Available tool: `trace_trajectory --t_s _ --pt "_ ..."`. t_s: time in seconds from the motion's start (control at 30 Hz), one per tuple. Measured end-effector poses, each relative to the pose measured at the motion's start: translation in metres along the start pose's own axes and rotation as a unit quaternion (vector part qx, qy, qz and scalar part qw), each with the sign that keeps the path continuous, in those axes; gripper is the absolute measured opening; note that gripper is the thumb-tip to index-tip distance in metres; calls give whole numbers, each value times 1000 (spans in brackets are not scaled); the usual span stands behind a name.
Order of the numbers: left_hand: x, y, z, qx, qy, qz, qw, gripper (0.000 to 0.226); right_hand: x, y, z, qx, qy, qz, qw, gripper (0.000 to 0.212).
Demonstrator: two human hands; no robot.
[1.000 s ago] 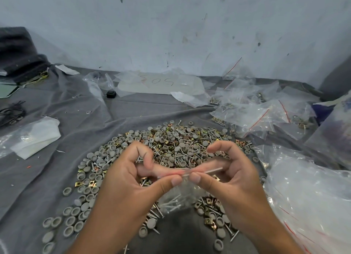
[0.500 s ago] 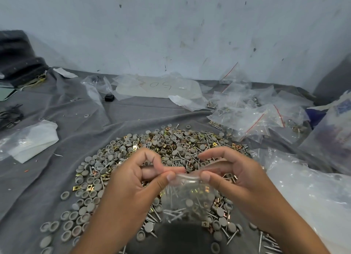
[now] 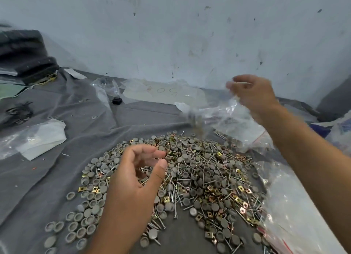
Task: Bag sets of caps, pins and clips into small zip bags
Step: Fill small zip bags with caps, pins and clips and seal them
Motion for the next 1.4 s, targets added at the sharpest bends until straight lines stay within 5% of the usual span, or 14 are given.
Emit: trace_trajectory --t_s 0.13,0.27,0.37,0.47,0.57,0.67,0.7,0.77,1.03,1.1,1.17,1.23,1.33,1.4 --pt "-1 0 -2 14 -14 12 1000 21 -74 -26 53 -201 -131 -162 957 21" --pt "-1 0 -5 14 -23 11 1000 13 -171 12 80 -138 -163 -341 916 21" --pt "-3 1 -6 18 -18 8 1000 10 -186 45 93 -135 -215 -354 900 19" --pt "-5 3 -6 28 -17 7 999 11 -158 76 108 -142 -118 -310 932 20" --pt "-6 5 -7 34 -14 7 999 12 -125 128 120 13 108 -272 956 30" --pt "-6 6 -8 40 -5 13 999 9 -126 202 125 168 362 -268 877 43" --pt "-7 6 -9 45 -4 15 999 12 -132 225 126 177 429 -275 842 51" --pt "-9 8 -11 51 -1 16 999 18 -141 251 124 127 468 -233 843 44" --pt "-12 13 -20 65 -40 17 997 25 -105 238 121 -7 347 -133 929 19" --pt "-12 15 -25 86 -58 18 995 17 -73 228 105 -15 189 -94 977 11" --pt "-9 17 -31 122 -59 27 990 17 -48 218 78 15 -7 -82 997 33" --pt "-8 20 -40 169 -31 41 984 30 -30 208 39 86 -179 -106 974 32" --pt "-11 23 -53 245 76 93 962 53 -15 197 -18 145 -402 -165 889 27" --pt "-15 22 -51 226 132 101 960 33 -15 194 -42 137 -466 -196 852 30"
Point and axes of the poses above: each hand's wrist, its own y-axis away from the middle knuckle, its own z-axis out of the back of the hand, x = y × z, the point moved 4 cm from there along -y, towards the middle knuckle, and after that the axes turned 7 degrees about x, right-handed, at the moved point
